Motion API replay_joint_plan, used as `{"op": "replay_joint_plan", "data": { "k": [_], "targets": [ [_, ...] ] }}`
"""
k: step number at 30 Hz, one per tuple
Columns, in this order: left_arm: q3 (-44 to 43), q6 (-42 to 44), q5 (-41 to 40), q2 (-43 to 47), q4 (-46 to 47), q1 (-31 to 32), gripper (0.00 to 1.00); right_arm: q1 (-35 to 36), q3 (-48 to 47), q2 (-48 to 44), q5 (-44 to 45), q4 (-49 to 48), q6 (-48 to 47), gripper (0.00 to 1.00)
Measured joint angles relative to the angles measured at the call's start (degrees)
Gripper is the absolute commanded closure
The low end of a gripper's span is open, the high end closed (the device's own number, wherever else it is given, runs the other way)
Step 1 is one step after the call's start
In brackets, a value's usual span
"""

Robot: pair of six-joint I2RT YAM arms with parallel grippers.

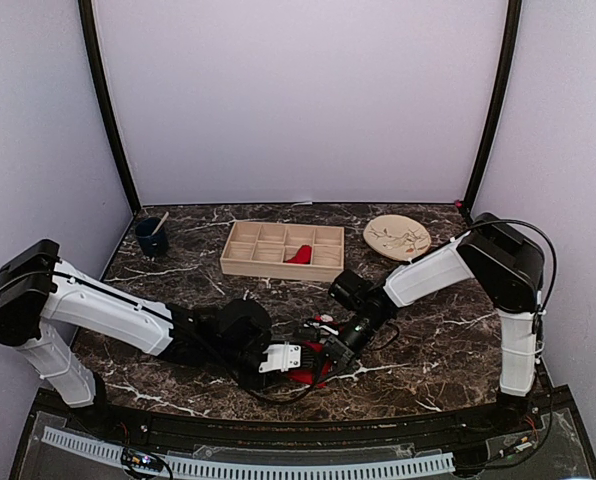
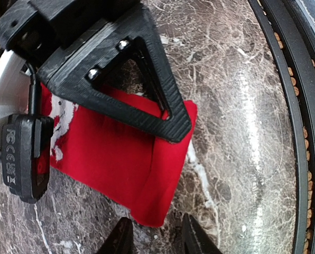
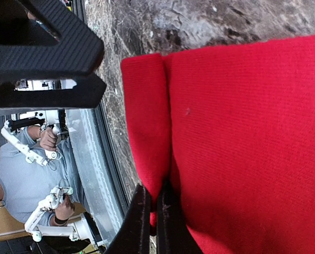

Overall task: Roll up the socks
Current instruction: Roll the sock at the center of the board.

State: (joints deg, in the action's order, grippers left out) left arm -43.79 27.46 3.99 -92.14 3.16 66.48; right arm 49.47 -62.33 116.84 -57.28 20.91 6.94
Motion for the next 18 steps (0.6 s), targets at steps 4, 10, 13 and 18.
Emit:
{"op": "replay_joint_plan", "data": {
  "k": [4,10,13,18],
  "targets": [
    [0.0,2.27,-1.2,-0.04,0.28,0.94,0.7,0.0,0.0,0.02,-0.68,-0.24,0.98,0.97],
    [0.0,4.5,-2.12,-0.24,1.51,1.97,0.72,0.0,0.0,0.39,-1.68,-0.9,2.16,0.98],
    [0.0,5.25,-2.19,-1.16,1.95,2.49,0.75,0.0,0.0,0.52,-1.9,-1.22,2.54,0.98],
    [0.0,5.9,-2.19,-2.78,2.49,2.93,0.77,0.0,0.48,0.63,-2.1,-1.88,3.43,0.98]
  ]
}}
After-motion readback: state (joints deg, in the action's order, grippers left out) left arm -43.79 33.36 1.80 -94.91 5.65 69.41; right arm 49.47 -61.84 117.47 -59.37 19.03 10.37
